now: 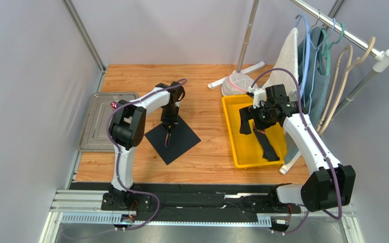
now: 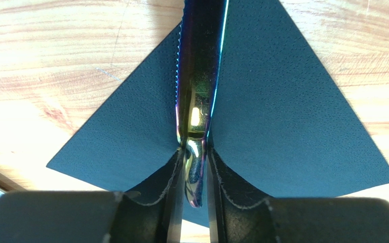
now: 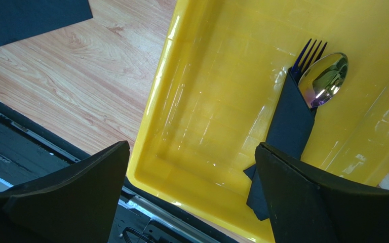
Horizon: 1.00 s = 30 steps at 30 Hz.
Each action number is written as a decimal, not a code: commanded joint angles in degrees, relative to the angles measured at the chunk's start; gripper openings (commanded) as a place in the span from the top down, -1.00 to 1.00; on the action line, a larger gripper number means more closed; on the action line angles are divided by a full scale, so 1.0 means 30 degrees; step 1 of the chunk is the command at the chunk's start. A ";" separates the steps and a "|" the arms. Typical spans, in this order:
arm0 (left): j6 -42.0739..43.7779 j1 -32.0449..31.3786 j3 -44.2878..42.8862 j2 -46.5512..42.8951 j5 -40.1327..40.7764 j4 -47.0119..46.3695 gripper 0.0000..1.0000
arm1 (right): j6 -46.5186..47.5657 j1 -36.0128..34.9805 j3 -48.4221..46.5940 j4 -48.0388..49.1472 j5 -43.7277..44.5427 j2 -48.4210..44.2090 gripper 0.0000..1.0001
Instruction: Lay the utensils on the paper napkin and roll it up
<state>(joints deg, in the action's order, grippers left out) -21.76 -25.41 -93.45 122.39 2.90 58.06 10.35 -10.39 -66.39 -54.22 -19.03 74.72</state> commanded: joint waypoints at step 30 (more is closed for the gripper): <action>0.2416 1.3357 0.1120 -0.9510 -0.1990 -0.1510 -0.73 | 0.0594 -0.0081 -0.1482 -0.1147 0.0190 -0.0298 -1.00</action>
<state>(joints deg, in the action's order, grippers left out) -17.47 9.30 -92.09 91.35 0.10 56.80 11.05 -10.39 -67.70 -57.06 -18.92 74.08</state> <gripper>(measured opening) 0.875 1.000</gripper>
